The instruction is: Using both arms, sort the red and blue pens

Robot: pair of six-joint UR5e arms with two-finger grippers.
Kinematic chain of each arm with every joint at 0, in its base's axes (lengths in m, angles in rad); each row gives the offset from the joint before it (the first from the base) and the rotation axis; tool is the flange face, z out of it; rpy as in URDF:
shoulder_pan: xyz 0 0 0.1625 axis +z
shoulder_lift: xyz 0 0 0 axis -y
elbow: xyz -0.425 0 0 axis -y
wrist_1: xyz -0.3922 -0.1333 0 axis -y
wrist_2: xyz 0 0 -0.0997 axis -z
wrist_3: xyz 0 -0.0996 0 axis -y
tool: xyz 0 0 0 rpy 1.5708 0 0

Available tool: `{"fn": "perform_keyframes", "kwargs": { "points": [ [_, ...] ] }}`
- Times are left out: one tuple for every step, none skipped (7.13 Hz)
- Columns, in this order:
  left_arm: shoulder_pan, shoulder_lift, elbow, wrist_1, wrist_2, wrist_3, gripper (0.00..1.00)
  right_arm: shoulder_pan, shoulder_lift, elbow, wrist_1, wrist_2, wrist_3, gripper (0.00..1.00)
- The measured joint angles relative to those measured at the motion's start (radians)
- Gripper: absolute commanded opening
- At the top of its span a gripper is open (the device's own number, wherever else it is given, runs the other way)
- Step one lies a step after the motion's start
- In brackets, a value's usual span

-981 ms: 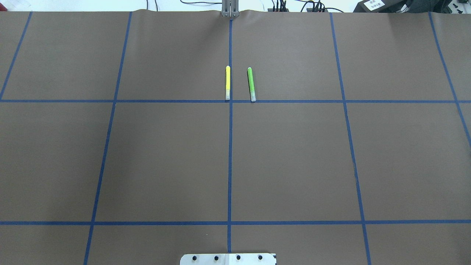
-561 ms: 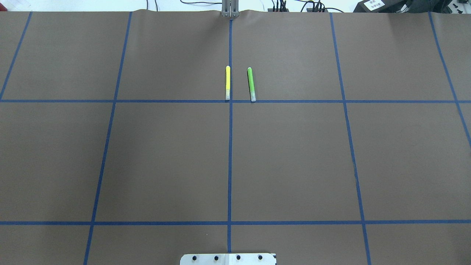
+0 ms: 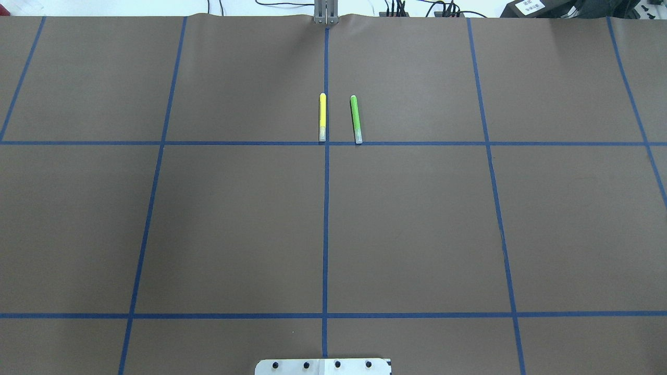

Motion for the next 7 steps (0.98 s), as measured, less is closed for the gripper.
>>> {"fn": "perform_keyframes", "kwargs": {
  "points": [
    [0.0, 0.0, -0.002, 0.0, 0.0, 0.0, 1.0, -0.001, 0.005, -0.013, 0.0, 0.003, 0.001, 0.0],
    [0.0, 0.001, -0.003, 0.0, 0.0, 0.0, 1.0, -0.001, 0.006, -0.027, 0.011, 0.006, 0.002, 0.0],
    [0.0, 0.001, -0.003, -0.001, 0.0, 0.0, 1.0, -0.001, 0.006, -0.057, 0.046, 0.011, 0.002, 0.0],
    [0.0, 0.002, -0.003, -0.001, 0.0, 0.0, 1.0, -0.001, 0.007, -0.091, 0.086, 0.016, 0.003, 0.0],
    [0.0, 0.002, -0.003, -0.001, 0.0, 0.0, 1.0, 0.0, 0.007, -0.111, 0.112, 0.021, 0.003, 0.0],
    [0.0, 0.002, -0.003, -0.001, 0.0, 0.0, 1.0, -0.001, 0.006, -0.124, 0.125, 0.027, 0.003, 0.32],
    [0.0, 0.003, -0.003, -0.001, -0.001, 0.0, 1.0, -0.001, 0.007, -0.135, 0.131, 0.037, 0.003, 0.43]
  ]
}}
